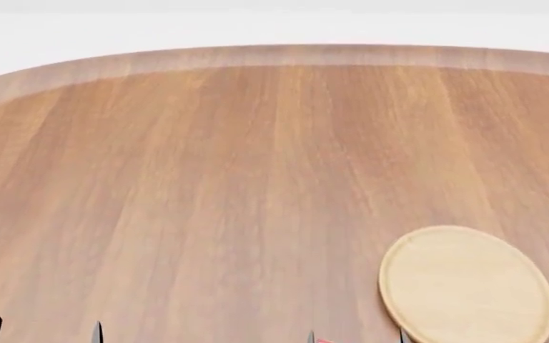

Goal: Put the chocolate pudding to the left of the plate.

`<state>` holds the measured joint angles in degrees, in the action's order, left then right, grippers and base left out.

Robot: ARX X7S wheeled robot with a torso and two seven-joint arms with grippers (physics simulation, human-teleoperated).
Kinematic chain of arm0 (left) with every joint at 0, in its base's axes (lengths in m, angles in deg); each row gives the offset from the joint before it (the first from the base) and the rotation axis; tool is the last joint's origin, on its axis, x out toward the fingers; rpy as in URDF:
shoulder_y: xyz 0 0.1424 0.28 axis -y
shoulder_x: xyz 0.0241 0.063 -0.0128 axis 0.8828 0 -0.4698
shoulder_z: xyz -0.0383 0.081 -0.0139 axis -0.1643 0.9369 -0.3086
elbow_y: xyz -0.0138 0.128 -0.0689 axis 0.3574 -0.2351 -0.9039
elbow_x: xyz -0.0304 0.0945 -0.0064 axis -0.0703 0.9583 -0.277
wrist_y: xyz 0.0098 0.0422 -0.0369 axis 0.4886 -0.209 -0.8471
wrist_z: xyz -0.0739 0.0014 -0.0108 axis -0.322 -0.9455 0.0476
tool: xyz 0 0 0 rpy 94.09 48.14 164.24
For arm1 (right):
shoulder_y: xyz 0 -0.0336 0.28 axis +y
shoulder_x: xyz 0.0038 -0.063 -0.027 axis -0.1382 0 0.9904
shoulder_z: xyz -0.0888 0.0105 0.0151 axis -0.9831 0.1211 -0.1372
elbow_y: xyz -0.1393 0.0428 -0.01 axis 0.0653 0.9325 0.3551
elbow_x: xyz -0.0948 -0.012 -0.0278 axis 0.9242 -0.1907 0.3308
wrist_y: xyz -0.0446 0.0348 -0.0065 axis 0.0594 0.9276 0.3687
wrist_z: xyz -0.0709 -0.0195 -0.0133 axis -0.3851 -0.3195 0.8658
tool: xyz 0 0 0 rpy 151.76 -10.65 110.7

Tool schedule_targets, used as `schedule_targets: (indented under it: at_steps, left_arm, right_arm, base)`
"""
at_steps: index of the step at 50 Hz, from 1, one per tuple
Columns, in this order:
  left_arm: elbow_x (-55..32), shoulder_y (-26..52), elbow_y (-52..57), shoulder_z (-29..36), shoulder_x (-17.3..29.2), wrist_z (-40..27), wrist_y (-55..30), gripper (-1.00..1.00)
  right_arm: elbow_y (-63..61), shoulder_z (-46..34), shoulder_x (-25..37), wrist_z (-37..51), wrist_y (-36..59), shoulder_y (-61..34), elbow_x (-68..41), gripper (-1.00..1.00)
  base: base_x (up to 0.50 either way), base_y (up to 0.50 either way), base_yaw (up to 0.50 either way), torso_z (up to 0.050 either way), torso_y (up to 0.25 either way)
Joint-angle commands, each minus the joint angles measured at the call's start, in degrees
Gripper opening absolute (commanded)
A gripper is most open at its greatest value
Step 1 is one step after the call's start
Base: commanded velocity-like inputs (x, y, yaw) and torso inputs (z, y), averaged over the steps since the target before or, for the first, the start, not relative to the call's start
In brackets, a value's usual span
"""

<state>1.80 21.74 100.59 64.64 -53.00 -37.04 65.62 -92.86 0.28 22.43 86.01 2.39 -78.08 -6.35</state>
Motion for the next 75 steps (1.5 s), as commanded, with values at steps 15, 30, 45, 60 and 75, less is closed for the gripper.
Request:
schedule_targets:
  at_steps: [15,30,45,60,75]
  left_arm:
    - [-0.4,0.0,0.1,0.5,0.4,-0.4,0.0,1.00]
    - [-0.7,0.2,0.1,0.7,0.7,-0.6,0.0,1.00]
    - [-0.8,0.3,-0.3,1.0,0.9,-0.8,0.4,1.00]
    - [-0.9,0.4,-0.3,1.3,1.1,-1.0,0.4,1.00]
    - [-1.0,0.3,0.1,1.6,1.3,-1.2,0.4,1.00]
  right_arm:
    - [0.1,-0.6,0.5,0.4,0.1,-0.2,-0.3,1.00]
    - [0.1,-1.0,0.8,0.6,0.1,-0.3,-0.3,1.00]
    - [0.0,-1.6,1.0,0.8,0.3,-0.4,-0.3,1.00]
    - [0.3,-2.0,1.2,1.0,0.2,-0.7,-0.3,1.00]
    - [0.5,-2.5,1.3,1.1,0.2,-0.8,-0.3,1.00]
  base:
    - [0.11,0.00,0.00,0.000,0.000]
    - [0.11,0.00,0.00,0.000,0.001]
    - [0.11,0.00,0.00,0.000,0.000]
    - [0.11,0.00,0.00,0.000,0.000]
    - [0.11,0.00,0.00,0.000,0.000]
